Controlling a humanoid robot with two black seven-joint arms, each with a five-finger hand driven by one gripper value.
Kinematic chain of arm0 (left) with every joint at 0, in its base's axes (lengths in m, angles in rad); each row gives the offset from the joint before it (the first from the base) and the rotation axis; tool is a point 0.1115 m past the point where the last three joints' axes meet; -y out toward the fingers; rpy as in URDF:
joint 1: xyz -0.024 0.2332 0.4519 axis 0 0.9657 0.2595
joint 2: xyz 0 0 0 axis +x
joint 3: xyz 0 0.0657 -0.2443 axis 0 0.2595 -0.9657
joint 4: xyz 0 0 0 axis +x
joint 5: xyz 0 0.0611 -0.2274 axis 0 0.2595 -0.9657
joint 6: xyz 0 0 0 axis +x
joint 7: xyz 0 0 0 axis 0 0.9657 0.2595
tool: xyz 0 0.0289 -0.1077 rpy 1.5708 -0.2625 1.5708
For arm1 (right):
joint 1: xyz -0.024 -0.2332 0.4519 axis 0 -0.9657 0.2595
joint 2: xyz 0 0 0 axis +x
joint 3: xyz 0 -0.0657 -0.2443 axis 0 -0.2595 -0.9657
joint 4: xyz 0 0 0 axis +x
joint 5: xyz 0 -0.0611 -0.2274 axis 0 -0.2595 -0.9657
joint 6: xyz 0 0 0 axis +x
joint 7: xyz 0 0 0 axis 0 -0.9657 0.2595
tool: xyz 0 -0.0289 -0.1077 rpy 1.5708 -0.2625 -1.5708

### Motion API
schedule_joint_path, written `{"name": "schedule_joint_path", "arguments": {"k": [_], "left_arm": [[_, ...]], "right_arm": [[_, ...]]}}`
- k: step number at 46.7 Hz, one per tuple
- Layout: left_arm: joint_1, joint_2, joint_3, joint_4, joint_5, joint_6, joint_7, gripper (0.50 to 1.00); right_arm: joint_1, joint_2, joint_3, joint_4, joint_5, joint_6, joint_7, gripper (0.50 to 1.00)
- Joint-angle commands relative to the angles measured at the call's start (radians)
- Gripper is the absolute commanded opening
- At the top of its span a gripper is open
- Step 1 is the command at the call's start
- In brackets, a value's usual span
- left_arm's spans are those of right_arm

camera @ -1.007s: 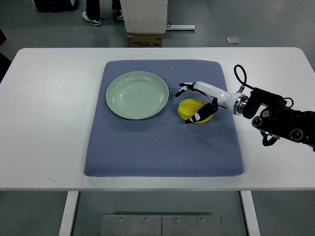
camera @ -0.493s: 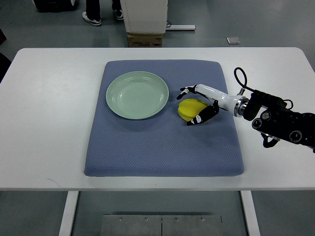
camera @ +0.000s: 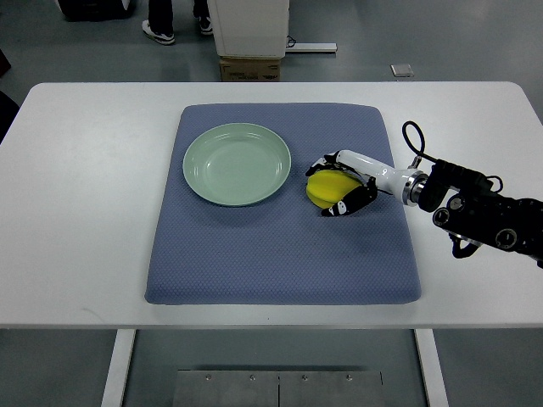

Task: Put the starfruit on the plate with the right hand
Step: 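Close the right hand fingers around the yellow starfruit, then lift the starfruit with the right hand and carry it over the plate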

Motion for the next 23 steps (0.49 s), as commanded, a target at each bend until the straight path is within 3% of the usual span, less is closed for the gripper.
{"name": "schedule_joint_path", "arguments": {"k": [1, 16, 23], "left_arm": [[0.000, 0.000, 0.000, 0.000, 0.000, 0.000, 0.000, 1.000], [0.000, 0.000, 0.000, 0.000, 0.000, 0.000, 0.000, 1.000], [0.000, 0.000, 0.000, 0.000, 0.000, 0.000, 0.000, 1.000]], "right_arm": [[-0.001, 0.000, 0.000, -0.005, 0.001, 0.000, 0.000, 0.795], [0.002, 0.000, 0.002, -0.022, 0.010, 0.001, -0.002, 0.500], [0.013, -0.003, 0.006, -0.022, 0.017, 0.003, -0.003, 0.500]]}}
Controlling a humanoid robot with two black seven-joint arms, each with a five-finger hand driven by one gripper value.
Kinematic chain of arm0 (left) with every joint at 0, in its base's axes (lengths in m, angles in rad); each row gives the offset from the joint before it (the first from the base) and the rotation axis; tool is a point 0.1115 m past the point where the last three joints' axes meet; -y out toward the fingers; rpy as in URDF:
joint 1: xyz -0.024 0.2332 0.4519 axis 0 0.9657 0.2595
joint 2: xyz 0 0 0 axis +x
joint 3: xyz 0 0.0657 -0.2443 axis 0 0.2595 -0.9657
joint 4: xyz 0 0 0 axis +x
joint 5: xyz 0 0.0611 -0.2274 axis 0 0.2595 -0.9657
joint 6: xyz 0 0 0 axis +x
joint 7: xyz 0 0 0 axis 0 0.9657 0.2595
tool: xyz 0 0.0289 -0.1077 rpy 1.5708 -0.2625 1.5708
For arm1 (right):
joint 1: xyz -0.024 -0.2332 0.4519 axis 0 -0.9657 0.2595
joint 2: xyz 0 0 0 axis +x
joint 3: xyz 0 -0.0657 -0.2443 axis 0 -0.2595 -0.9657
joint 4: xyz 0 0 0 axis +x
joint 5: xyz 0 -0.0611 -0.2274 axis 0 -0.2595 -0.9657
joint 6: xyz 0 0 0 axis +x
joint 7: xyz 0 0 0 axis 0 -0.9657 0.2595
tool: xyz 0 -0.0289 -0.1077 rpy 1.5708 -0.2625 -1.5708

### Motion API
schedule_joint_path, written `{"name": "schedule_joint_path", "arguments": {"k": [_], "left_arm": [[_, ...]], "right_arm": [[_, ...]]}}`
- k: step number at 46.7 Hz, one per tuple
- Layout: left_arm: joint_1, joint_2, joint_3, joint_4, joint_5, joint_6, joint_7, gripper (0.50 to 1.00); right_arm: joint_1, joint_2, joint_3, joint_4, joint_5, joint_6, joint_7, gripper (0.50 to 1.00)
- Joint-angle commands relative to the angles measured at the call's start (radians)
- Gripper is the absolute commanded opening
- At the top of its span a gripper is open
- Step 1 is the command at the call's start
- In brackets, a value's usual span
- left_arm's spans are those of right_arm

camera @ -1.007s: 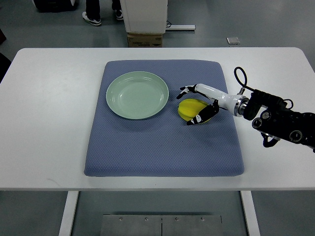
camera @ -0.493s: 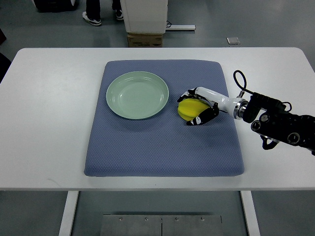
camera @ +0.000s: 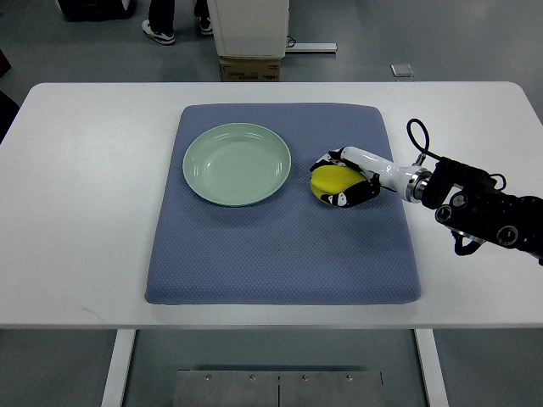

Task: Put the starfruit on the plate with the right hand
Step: 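Lift the starfruit with the right hand and carry it over the plate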

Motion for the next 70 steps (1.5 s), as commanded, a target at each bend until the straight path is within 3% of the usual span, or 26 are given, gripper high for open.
{"name": "schedule_joint_path", "arguments": {"k": [1, 40, 70], "left_arm": [[0.000, 0.000, 0.000, 0.000, 0.001, 0.000, 0.000, 1.000], [0.000, 0.000, 0.000, 0.000, 0.000, 0.000, 0.000, 1.000], [0.000, 0.000, 0.000, 0.000, 0.000, 0.000, 0.000, 1.000]], "right_arm": [[0.006, -0.003, 0.002, 0.000, 0.004, 0.001, -0.001, 0.500], [0.115, 0.006, 0.011, -0.026, 0.096, 0.006, -0.008, 0.500], [0.212, 0.222, 0.010, -0.156, 0.185, 0.017, -0.019, 0.500]]}}
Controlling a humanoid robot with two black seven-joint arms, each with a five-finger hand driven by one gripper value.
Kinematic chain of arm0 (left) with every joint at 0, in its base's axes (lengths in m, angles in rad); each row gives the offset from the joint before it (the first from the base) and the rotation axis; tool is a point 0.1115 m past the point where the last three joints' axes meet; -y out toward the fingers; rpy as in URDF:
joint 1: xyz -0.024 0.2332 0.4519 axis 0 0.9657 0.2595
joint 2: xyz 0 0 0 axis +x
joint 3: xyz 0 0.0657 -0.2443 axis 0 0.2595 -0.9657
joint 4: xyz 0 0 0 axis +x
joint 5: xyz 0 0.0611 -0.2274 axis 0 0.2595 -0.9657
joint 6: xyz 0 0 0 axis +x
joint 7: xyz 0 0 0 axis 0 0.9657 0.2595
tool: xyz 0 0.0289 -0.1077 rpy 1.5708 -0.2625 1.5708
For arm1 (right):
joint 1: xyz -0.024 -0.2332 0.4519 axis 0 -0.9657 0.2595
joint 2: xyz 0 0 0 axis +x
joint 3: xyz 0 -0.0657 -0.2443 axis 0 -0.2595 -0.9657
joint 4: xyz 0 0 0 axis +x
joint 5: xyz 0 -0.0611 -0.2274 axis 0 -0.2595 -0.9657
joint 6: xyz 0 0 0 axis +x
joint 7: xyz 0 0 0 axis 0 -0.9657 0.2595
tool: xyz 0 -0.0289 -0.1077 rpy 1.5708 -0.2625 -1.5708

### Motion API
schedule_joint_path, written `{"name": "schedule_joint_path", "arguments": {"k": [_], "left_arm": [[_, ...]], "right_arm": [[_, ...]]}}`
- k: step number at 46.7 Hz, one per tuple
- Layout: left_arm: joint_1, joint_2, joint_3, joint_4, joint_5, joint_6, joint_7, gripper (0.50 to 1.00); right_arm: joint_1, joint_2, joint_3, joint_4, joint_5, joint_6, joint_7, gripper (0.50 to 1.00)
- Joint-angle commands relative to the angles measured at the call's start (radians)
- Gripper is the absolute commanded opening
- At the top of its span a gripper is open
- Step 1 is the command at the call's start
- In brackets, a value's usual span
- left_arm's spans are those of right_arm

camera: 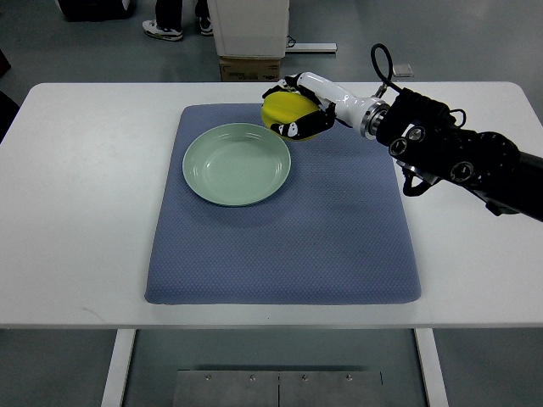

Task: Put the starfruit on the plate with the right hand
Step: 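Lift the starfruit with the right hand and carry it over the plate, then lower the starfruit onto the green plate with the right hand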

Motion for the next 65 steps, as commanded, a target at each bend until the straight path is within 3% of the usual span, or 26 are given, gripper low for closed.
{"name": "schedule_joint_path", "arguments": {"k": [1, 12, 65], "left_arm": [[0.000, 0.000, 0.000, 0.000, 0.000, 0.000, 0.000, 1.000], [0.000, 0.000, 0.000, 0.000, 0.000, 0.000, 0.000, 1.000], [0.000, 0.000, 0.000, 0.000, 0.000, 0.000, 0.000, 1.000]], "right_arm": [[0.009, 0.033, -0.002, -0.014, 0.001, 0.000, 0.000, 0.500], [0.023, 0.111, -0.008, -0.048, 0.001, 0.000, 0.000, 0.500], [-0.026, 0.111, -0.028, -0.048, 0.001, -0.001, 0.023, 0.500]]}}
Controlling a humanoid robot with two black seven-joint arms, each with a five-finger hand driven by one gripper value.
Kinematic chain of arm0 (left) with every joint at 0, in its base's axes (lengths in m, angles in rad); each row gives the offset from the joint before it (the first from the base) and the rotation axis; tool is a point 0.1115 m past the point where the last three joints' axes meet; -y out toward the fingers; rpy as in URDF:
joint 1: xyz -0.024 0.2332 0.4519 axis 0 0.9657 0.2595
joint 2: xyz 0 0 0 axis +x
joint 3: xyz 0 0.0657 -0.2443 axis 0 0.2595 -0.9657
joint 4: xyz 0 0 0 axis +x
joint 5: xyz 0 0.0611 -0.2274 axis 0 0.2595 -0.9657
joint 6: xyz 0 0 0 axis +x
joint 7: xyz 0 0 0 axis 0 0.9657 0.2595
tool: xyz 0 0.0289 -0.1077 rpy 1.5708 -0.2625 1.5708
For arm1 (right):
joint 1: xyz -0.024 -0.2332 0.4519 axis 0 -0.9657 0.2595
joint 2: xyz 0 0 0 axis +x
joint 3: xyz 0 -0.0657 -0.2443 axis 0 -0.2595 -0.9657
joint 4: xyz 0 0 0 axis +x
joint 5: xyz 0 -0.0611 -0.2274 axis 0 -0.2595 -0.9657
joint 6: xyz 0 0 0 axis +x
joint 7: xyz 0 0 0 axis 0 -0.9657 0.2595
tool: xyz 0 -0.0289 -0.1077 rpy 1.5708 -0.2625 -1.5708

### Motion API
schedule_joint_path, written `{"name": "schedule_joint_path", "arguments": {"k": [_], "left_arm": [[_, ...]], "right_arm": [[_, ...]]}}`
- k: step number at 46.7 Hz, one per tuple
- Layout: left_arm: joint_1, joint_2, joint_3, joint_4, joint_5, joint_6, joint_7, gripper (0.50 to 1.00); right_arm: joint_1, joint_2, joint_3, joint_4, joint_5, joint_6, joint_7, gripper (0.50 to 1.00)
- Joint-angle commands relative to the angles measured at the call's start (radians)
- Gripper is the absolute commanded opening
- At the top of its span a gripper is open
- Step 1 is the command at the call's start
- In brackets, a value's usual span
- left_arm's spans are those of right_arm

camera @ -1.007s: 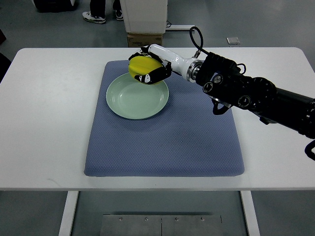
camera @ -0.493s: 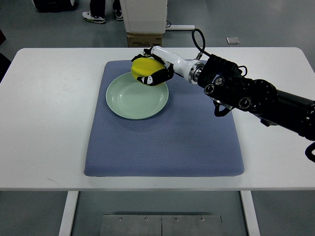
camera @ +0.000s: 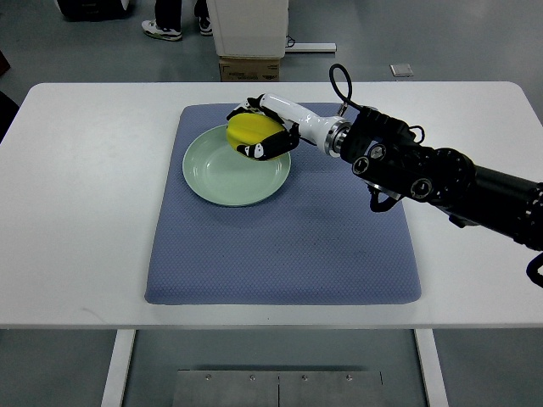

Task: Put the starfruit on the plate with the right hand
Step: 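Lower the starfruit onto the green plate with the right hand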

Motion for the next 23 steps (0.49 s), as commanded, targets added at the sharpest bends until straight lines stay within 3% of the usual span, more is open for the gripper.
{"name": "schedule_joint_path", "arguments": {"k": [1, 23], "left_arm": [[0.000, 0.000, 0.000, 0.000, -0.001, 0.000, 0.000, 1.000], [0.000, 0.000, 0.000, 0.000, 0.001, 0.000, 0.000, 1.000]], "right_arm": [[-0.008, 0.000, 0.000, 0.005, 0.000, 0.000, 0.000, 0.500], [-0.058, 0.000, 0.000, 0.023, 0.000, 0.020, 0.000, 0.500]]}}
